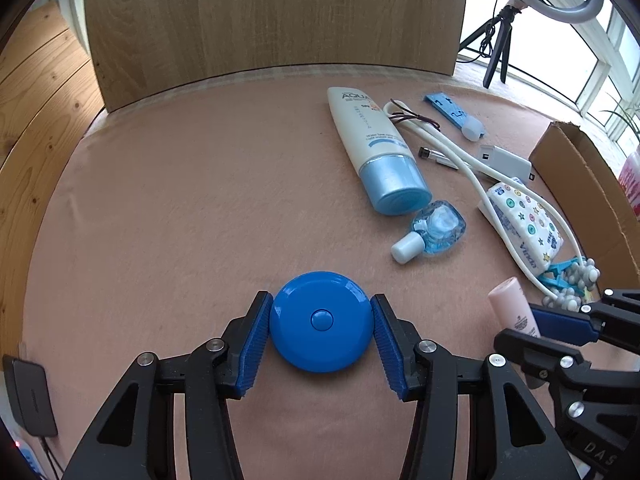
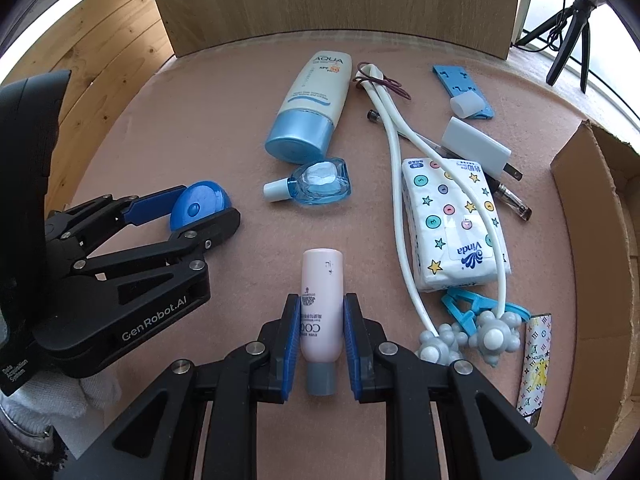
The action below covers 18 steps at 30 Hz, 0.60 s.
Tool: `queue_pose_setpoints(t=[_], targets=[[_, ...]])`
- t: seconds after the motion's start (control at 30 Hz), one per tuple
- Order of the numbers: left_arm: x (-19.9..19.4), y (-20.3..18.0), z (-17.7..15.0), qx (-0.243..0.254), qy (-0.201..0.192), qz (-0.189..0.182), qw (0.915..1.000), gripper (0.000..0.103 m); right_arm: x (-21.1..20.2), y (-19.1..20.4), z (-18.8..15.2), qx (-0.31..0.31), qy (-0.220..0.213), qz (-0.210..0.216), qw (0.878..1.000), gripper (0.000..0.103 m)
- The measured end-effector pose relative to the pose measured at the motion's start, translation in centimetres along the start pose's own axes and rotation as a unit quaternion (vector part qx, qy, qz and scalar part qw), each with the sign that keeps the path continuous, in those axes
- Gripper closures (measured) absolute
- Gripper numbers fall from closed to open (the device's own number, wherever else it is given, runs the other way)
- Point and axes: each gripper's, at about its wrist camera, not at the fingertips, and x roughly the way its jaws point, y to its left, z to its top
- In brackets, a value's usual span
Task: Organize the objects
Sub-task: 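Grasp the pink lotion bottle with the right gripper while the left grasps the blue tape measure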
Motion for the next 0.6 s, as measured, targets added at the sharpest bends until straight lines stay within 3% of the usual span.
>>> queue_pose_setpoints(t=[0.6], targets=[[-7.5, -2.9, 0.4, 0.024, -0.052, -0.027, 0.9980, 0.049, -7.1, -1.0, -2.4, 0.012, -0.067, 0.007, 0.998, 0.084]])
